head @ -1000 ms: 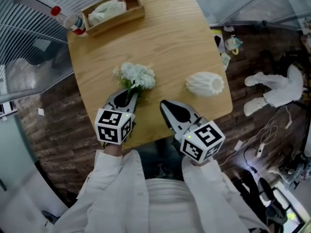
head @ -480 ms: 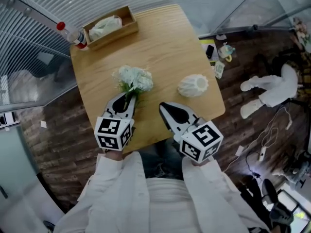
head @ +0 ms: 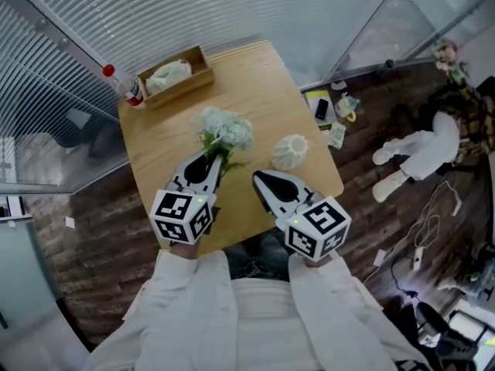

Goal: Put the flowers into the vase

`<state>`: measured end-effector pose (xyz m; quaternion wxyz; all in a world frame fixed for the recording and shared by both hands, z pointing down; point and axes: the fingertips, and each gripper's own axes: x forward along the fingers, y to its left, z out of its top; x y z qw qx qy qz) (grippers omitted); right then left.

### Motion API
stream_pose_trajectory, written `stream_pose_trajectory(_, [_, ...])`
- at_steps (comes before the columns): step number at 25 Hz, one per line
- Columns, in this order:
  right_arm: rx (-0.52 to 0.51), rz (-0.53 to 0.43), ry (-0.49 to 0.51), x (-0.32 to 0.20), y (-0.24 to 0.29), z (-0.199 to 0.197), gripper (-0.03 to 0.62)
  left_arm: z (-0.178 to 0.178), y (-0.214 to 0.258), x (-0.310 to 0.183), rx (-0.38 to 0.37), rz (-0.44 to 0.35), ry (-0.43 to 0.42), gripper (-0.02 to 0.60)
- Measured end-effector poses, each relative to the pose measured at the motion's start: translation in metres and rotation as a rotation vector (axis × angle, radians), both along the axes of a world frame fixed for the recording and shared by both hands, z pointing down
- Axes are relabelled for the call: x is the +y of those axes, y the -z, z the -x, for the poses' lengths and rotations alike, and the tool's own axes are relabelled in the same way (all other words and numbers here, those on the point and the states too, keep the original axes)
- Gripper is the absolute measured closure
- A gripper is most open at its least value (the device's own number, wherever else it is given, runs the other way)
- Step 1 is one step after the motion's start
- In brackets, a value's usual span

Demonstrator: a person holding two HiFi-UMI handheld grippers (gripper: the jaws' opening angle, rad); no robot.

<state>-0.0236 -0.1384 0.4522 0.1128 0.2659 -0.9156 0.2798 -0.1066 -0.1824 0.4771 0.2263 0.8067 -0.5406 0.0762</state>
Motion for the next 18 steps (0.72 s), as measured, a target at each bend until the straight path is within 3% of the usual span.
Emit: stream_pose_trajectory(18, [-0.011,-0.172,-0.070,-0.028,0.061,-0.024,0.580,-0.040,0.094,-0.025,0.095,-0.196,-0.082,0.541])
